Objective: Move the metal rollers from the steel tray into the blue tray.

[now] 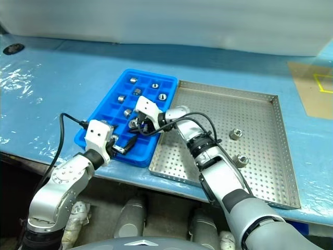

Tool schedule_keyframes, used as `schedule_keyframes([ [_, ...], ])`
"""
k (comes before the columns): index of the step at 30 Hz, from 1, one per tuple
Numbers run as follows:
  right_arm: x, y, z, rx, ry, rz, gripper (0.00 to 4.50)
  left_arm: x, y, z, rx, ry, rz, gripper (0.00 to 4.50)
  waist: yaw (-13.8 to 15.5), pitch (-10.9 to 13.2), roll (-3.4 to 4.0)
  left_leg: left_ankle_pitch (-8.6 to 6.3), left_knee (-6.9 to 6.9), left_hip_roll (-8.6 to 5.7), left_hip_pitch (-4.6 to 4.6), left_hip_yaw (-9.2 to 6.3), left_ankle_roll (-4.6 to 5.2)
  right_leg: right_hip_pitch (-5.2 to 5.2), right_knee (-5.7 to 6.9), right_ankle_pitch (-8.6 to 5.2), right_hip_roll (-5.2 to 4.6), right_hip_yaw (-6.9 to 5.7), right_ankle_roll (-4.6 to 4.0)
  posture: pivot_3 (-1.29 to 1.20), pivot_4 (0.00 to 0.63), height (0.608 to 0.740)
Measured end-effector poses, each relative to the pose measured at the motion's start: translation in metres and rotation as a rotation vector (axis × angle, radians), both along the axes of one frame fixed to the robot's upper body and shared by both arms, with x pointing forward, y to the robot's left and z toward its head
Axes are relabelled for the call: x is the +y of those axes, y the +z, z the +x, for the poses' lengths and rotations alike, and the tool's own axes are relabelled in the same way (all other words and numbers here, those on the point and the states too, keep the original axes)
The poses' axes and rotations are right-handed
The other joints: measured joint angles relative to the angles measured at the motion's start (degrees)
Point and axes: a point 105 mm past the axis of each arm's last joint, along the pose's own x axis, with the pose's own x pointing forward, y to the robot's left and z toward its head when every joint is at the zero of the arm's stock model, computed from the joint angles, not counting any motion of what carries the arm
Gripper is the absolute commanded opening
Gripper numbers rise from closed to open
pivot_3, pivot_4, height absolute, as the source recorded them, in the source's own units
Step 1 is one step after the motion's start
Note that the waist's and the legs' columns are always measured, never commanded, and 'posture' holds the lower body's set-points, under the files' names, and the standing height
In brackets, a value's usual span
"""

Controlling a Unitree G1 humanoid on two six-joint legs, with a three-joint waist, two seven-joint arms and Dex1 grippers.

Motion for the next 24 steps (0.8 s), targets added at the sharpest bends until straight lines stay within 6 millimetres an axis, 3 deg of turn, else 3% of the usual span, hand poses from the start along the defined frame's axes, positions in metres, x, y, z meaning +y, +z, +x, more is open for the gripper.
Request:
schedule_keyframes([
  [4, -0.005, 0.005, 0.008, -0.01, -0.054, 0.022, 4.35, -0.001, 0.004, 0.001, -0.011, -0.015, 0.008, 4.5, 0.0, 0.0, 0.0, 0.0, 0.0, 0.0, 0.0, 0.0, 0.0, 0.0, 0.0, 0.0, 0.0, 0.0, 0.0, 0.42, 0.15, 0.74],
  [5, -0.007, 0.006, 0.011, -0.013, -0.072, 0.031, 4.49, -0.001, 0.005, 0.003, -0.016, -0.024, 0.011, 4.5, -0.1, 0.0, 0.0, 0.01, 0.0, 0.0, 0.0, 0.0, -0.01, 0.0, 0.01, 0.0, 0.01, -0.01, 0.0, 0.4, 0.15, 0.74],
  [9, -0.017, 0.012, 0.021, -0.029, -0.145, 0.058, 4.49, -0.006, 0.012, 0.016, -0.03, -0.062, 0.022, 4.5, -0.3, 0.0, 0.01, 0.05, 0.02, 0.01, 0.01, 0.01, -0.08, -0.01, 0.08, 0.0, 0.01, -0.02, 0.0, 0.26, 0.15, 0.74],
  [13, -0.041, 0.027, 0.034, -0.085, -0.25, 0.094, 4.49, -0.023, 0.023, 0.036, -0.063, -0.165, 0.018, 4.5, -0.7, 0.0, 0.03, 0.18, 0.16, -0.04, 0.02, 0.03, -0.29, 0.01, 0.2, 0.02, 0.0, 0.03, 0.02, 0.11, 0.15, 0.74],
  [15, -0.06, 0.032, 0.038, -0.108, -0.309, 0.101, 4.49, -0.036, 0.024, 0.043, -0.063, -0.24, 0.015, 4.5, -1.5, 0.0, 0.01, 0.2, 0.19, -0.05, 0.02, 0.03, -0.31, 0.02, 0.21, 0.03, 0.0, 0.06, 0.04, 0.01, 0.15, 0.74],
  [17, -0.092, 0.029, 0.04, -0.121, -0.403, 0.084, 4.49, -0.052, 0.022, 0.052, -0.05, -0.324, 0.002, 4.5, -2.1, 0.0, 0.01, 0.22, 0.22, -0.07, 0.02, 0.04, -0.32, 0.06, 0.23, 0.04, 0.01, 0.08, 0.06, -0.1, 0.15, 0.74],
  [24, -0.185, 0.015, 0.033, -0.115, -0.769, 0.031, 4.49, -0.096, 0.024, 0.071, -0.049, -0.56, -0.003, 4.5, -8.3, 0.0, 0.0, 0.23, 0.21, -0.09, 0.28, 0.26, -0.3, 0.08, 0.27, 0.18, 0.08, 0.42, 0.28, -0.3, 0.15, 0.74],
])
